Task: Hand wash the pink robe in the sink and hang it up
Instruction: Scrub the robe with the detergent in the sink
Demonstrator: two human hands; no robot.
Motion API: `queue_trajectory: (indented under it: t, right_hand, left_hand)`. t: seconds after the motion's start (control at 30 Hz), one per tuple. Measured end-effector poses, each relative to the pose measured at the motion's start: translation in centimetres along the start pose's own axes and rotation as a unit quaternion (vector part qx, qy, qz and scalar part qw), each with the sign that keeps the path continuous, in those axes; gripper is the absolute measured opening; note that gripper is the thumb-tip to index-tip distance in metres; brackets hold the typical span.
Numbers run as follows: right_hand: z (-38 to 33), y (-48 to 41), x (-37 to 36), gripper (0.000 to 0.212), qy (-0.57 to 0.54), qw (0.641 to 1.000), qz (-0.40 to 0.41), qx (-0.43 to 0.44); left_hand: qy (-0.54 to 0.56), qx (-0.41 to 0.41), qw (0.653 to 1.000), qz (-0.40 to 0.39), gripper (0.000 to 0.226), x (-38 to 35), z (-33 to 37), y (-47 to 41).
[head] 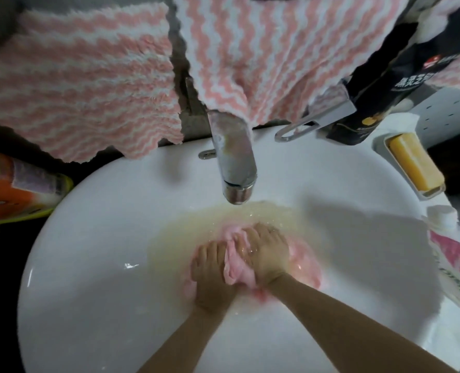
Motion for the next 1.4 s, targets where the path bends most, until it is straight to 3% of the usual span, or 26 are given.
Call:
queue_trajectory:
  t: [0.1,0.17,0.27,0.43,0.53,0.6,0.67,0.73,0.77,0.93,1.0,1.1,1.17,1.23,1.33,1.4]
  right_hand:
    - [-0.6,-2.5,1.2,0.048,-0.045,0.998,-0.008,-0.053]
    - [-0.6,-1.4,2.1,0.052,-0.113,0.989,0.031,-0.09]
    - [-1.5,2.9,2.0,0.044,-0.081,0.994,0.071,-0.028]
    - [0.0,1.6,-0.7,0.035,0.027,0.999,0.018,0.014]
    - [-0.9,-1.2,0.2,0.036,0.022,0.999,-0.036,0.013]
    - [-1.7,-3.0,1.7,0.047,-0.058,0.996,-0.06,-0.03]
    - [-1.6,-2.5,2.9,0.042,-0.113,0.992,0.01,-0.059]
    - [-1.9,0.1,3.4,0.03,-0.092,0.991,0.095,0.008]
    - [-1.7,1.6,2.8,0.03,-0.068,0.992,0.098,0.045]
    - [0.7,0.2,-0.6,0.046,0.056,0.995,-0.006,0.081]
    - [0.6,-2.1,-0.3,0.043,0.067,0.991,-0.045,0.107]
    - [-0.3,-3.7,1.8,0.049,-0.013,0.987,-0.114,0.114]
    - [0.2,-4.7,3.3,0.05,-0.082,0.978,-0.19,0.034]
    - [1.0,-5.7,4.9,0.044,-0.126,0.956,-0.261,-0.048]
    - [2.2,-6.8,7.1,0.04,-0.115,0.924,-0.356,-0.078]
    - [3.0,-7.1,8.1,0.042,-0.076,0.914,-0.387,-0.094]
  left_hand:
    - [0.007,-0.031,0.999,0.0,0.061,-0.1,0.1,-0.5]
    - [0.028,-0.025,0.999,-0.026,0.05,-0.1,0.2,-0.4]
    - [0.059,0.018,0.996,-0.067,0.042,-0.7,-0.3,0.1]
    - [0.045,-0.017,0.998,-0.04,0.043,-0.4,0.2,-0.3]
    - [0.046,0.024,0.996,-0.079,0.051,-0.3,-0.2,-0.7]
    - [0.041,0.061,0.994,-0.085,0.051,-0.3,-0.3,-0.8]
    - [0.03,0.049,0.994,-0.097,0.044,-0.4,-0.1,-0.5]
    - [0.002,0.019,0.99,-0.14,0.044,-1.3,-0.1,0.0]
    - [-0.008,0.013,0.988,-0.154,0.046,-1.8,-0.2,0.3]
    - [0.008,-0.049,0.999,-0.023,0.033,-0.6,0.3,-0.2]
    - [0.028,0.006,0.998,-0.059,0.037,-0.4,-0.1,-0.9]
    - [0.072,0.011,0.978,-0.193,0.063,0.3,-1.2,-1.2]
    - [0.1,0.007,0.957,-0.273,0.095,1.5,-2.6,-1.8]
    - [0.189,0.07,0.918,-0.343,0.115,2.9,-4.5,-2.1]
    - [0.413,0.194,0.806,-0.377,0.1,4.7,-6.7,-3.0]
    - [0.4,0.205,0.795,-0.407,0.081,6.1,-7.7,-3.6]
Point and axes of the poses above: each hand's wrist, its own y-axis away from the middle knuckle, its own x-axis out of the back of the hand, z = x × y, the point moved 3 cm from there along -y, towards the middle knuckle, and after that the axes turned 7 degrees about -y, right-handed, at the moved point
